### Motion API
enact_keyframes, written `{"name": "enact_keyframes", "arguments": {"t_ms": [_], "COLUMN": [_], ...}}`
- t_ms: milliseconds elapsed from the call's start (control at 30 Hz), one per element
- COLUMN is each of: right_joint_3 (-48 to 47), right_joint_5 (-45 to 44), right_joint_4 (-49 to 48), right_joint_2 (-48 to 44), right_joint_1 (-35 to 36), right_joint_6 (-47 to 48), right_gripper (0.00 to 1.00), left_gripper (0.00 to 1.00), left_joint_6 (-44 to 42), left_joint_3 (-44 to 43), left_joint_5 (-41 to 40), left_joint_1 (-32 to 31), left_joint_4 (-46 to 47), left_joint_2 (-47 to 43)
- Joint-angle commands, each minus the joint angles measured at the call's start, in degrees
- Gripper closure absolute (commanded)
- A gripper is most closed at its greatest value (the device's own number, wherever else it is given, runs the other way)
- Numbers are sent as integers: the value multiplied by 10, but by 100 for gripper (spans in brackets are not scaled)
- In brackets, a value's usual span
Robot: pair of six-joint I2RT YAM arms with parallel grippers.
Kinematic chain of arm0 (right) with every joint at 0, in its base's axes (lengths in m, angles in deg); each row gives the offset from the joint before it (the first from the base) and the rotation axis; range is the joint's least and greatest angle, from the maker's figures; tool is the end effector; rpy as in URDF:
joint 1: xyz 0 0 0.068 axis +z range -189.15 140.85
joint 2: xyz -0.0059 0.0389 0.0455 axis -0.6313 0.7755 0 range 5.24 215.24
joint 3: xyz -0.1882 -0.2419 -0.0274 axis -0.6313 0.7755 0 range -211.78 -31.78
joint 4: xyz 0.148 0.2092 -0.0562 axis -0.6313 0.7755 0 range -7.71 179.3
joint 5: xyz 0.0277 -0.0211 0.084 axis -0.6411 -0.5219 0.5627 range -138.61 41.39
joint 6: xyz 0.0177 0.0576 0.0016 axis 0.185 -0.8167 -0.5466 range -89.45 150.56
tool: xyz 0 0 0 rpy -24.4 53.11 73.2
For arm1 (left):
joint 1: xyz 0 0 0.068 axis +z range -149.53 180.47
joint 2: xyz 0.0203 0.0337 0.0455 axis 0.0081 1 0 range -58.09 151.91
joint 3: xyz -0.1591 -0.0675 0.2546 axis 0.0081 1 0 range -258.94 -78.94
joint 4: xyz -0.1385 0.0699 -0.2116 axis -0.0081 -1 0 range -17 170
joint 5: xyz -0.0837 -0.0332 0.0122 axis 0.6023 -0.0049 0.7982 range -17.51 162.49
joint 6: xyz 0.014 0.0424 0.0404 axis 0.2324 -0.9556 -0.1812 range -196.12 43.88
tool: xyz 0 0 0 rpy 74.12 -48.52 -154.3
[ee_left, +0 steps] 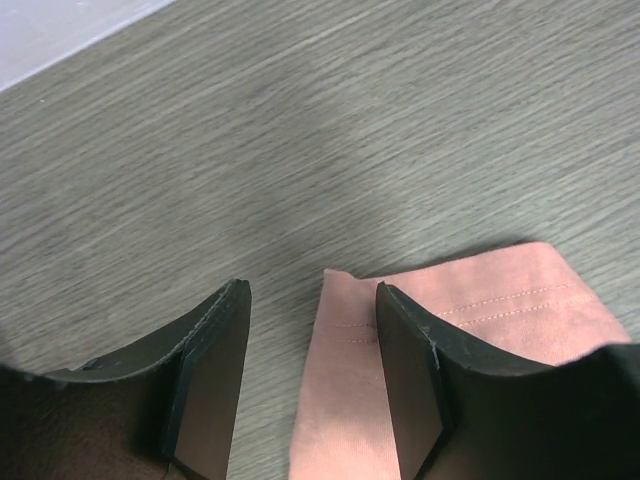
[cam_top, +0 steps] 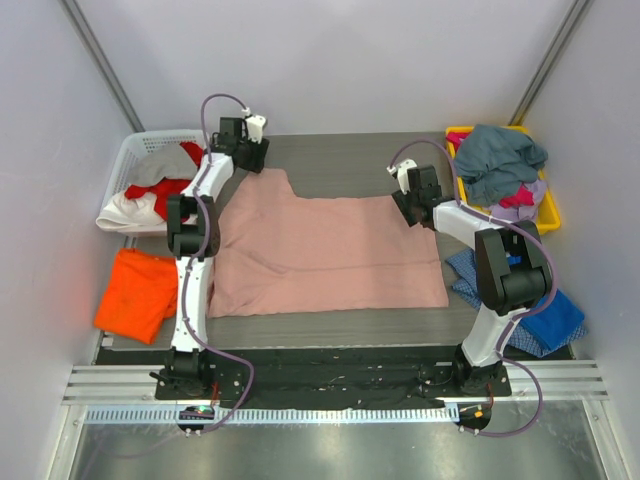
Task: Fold and stack the t-shirts
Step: Grap the side of the flattened tshirt furthest away from the robot with both arms
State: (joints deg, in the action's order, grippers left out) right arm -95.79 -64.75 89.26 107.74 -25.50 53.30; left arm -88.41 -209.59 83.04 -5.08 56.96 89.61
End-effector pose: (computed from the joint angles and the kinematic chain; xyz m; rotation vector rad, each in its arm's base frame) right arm 0.3885 0.0816 0.2169 -0.6062 2.2825 -0.4100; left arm 0.6128 -0.0677 0.1832 0.4459 2.2162 -0.1462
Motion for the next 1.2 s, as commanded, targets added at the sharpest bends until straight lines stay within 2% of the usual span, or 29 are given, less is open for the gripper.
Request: {"name": "enact_keyframes", "arguments": {"t_ms": [0, 200, 300, 433, 833, 933, 1167], "right_joint_3": [-1, -2, -3, -1, -24, -63, -171], "right_joint_5": [6, 5, 6, 8, -34, 2, 96], "right_joint_4": [-19, -20, -20, -19, -34, -25, 19], "right_joint_2": [-24, -25, -26, -29, -6, 25, 101], "right_joint_1": [1, 1, 1, 1, -9, -27, -71], "right_joint_6": [-3, 0, -2, -1, -2, -26, -88], "right_gripper": [38, 38, 39, 39, 41, 41, 41], "left_gripper": [43, 48, 53, 69, 97, 100, 100], "left_joint_6": [9, -8, -19, -27, -40, -41, -53], "left_joint_3": [-18, -18, -16, -15, -7, 11, 38], "left_joint_5": [33, 51, 52, 46, 24, 23, 18], "left_joint_1": [4, 1, -3, -3, -11, -11, -12], "left_joint_4": [-16, -49, -63, -67, -57, -45, -31], "left_joint_2": [7, 6, 5, 6, -7, -17, -32]}}
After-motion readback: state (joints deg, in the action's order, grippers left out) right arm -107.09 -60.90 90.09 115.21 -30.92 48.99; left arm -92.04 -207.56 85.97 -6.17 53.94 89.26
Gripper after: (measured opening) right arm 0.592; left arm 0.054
